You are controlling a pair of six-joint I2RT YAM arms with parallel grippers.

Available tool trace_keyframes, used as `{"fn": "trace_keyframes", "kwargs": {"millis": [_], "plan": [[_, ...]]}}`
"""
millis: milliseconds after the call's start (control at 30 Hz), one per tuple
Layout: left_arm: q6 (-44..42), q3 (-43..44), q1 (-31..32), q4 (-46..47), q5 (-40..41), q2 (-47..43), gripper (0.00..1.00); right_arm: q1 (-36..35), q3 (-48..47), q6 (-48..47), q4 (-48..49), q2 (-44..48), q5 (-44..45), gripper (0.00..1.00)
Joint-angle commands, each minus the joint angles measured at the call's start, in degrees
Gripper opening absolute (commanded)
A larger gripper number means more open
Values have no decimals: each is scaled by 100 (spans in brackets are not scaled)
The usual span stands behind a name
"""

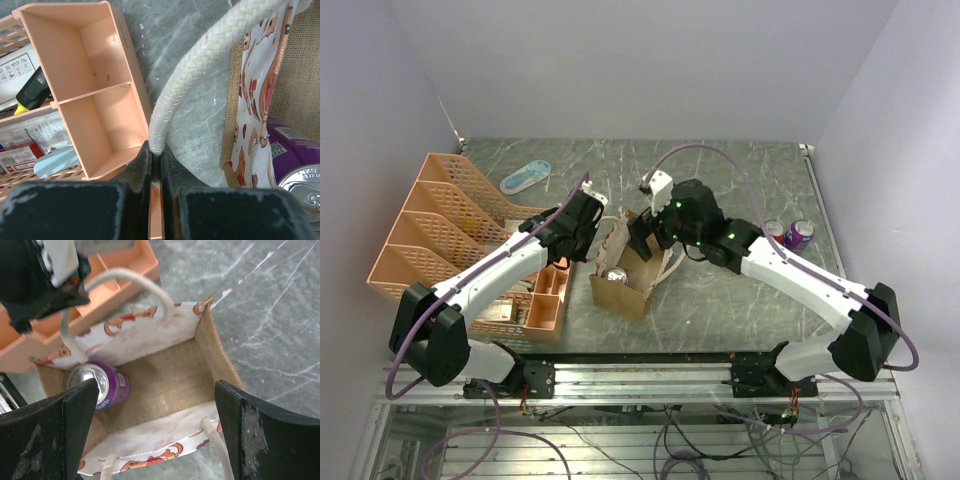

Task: Take the beverage out of the canvas bag

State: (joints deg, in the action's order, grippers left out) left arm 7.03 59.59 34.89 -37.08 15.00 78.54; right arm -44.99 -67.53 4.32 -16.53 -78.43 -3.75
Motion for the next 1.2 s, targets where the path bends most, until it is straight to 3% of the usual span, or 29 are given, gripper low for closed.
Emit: {"fn": "trace_keyframes", "kwargs": {"millis": [0,667,1167], "plan": [[-19,175,52,67,-10,12,7,-325,52,-823,-435,-256,488,100],[-17,175,48,60,-11,54,7,-825,526,-1216,-476,-843,-813,100],[-22,167,50,69,-22,26,7,-1303,209,-1094,8,-1682,156,100]]}}
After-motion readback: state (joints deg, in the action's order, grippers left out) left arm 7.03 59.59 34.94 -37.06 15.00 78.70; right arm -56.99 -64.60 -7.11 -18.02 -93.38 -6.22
